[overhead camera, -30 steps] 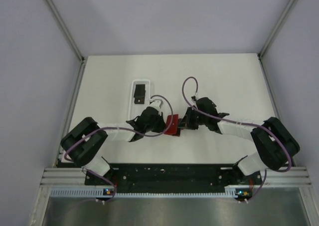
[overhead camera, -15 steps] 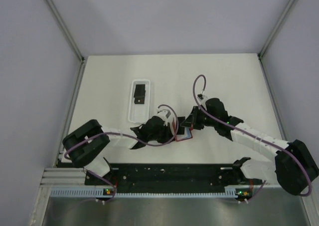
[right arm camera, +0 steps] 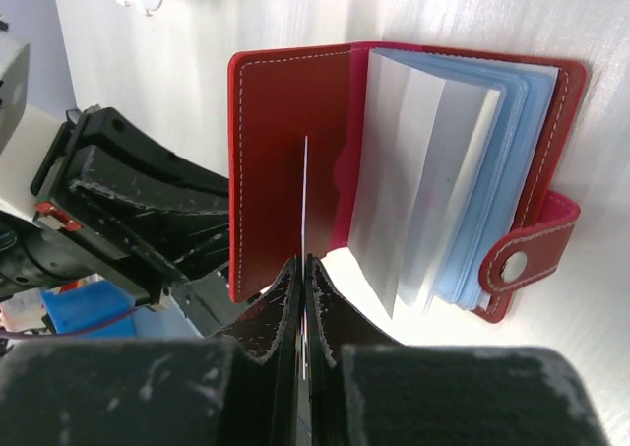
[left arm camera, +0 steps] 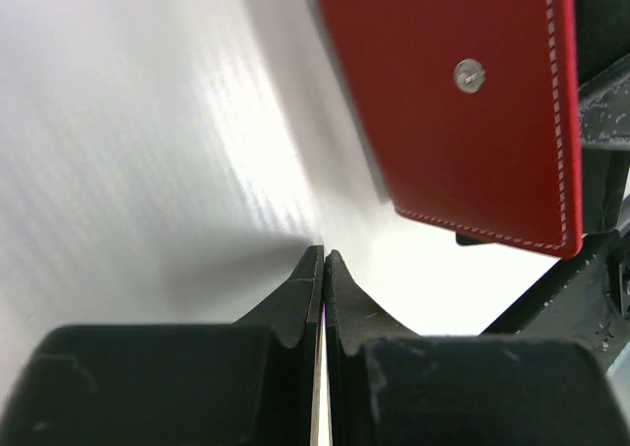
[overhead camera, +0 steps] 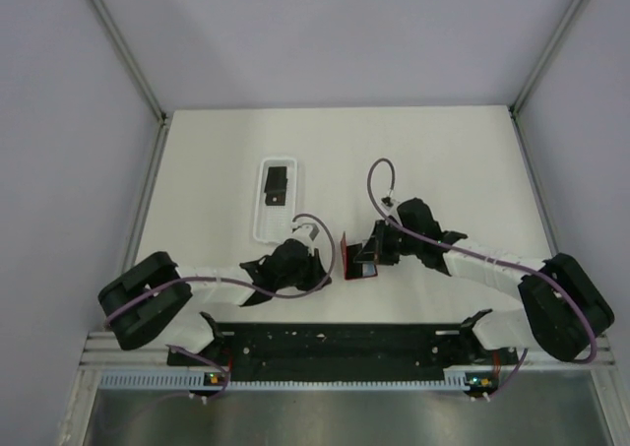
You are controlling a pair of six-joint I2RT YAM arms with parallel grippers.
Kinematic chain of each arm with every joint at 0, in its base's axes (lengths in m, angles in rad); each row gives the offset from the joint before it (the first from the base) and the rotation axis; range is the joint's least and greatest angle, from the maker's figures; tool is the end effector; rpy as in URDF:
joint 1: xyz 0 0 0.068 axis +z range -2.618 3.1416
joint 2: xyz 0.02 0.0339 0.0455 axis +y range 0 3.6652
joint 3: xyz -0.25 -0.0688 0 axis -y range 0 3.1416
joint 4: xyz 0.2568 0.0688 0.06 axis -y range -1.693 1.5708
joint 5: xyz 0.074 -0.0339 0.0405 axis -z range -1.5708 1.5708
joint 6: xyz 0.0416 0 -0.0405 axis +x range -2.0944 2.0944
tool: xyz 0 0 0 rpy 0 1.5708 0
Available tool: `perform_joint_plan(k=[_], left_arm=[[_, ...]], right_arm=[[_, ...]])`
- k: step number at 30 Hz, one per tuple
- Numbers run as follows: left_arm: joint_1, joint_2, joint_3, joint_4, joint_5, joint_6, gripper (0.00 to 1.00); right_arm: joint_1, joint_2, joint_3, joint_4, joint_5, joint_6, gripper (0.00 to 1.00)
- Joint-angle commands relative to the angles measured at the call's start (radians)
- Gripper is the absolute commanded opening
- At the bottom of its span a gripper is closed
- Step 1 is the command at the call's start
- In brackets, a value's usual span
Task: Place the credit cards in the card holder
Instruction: Open the card holder at the center of the board.
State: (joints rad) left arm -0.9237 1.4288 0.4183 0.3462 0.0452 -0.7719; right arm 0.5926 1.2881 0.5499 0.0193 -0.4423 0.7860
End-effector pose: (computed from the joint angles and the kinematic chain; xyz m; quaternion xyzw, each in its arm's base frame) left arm 0.1570 -0.2109 0.1041 0.0780 0.8955 -0.3417 0.2744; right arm 0.2095 0.1625 0.1516 -0.0044 0.8931 0.4105 0.1840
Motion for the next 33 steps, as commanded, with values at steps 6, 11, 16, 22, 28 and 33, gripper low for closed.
perform_joint_plan(k=[6,11,16,22,28,33], left_arm=[[0.002,-0.292,-0.085,-0.189,-0.160,-0.026,0.01],[0.002,-0.450,-0.066,-0.312,-0.200,-0.009,0.00],[0.002,-0.554,-0.021,-0.381,-0.206,0.022,0.00],[0.002,-0.613,0.037,-0.297,-0.119,0.100,0.00],[0.002,-0.500,0.125,-0.225,-0.058,0.170,0.00],[0.002,-0.328,0.214,-0.204,0.036,0.191,0.00]], right_arm=[[0.029,0.105,0.057,0.142,-0.039,0.024,0.00],[0.058,0.169,0.087,0.174,-0.023,0.035,0.00],[0.085,0.244,0.128,0.174,0.010,0.032,0.00],[0.102,0.310,0.151,0.186,0.028,0.036,0.00],[0.104,0.327,0.150,0.199,0.028,0.039,0.00],[0.104,0.329,0.150,0.199,0.030,0.036,0.00]])
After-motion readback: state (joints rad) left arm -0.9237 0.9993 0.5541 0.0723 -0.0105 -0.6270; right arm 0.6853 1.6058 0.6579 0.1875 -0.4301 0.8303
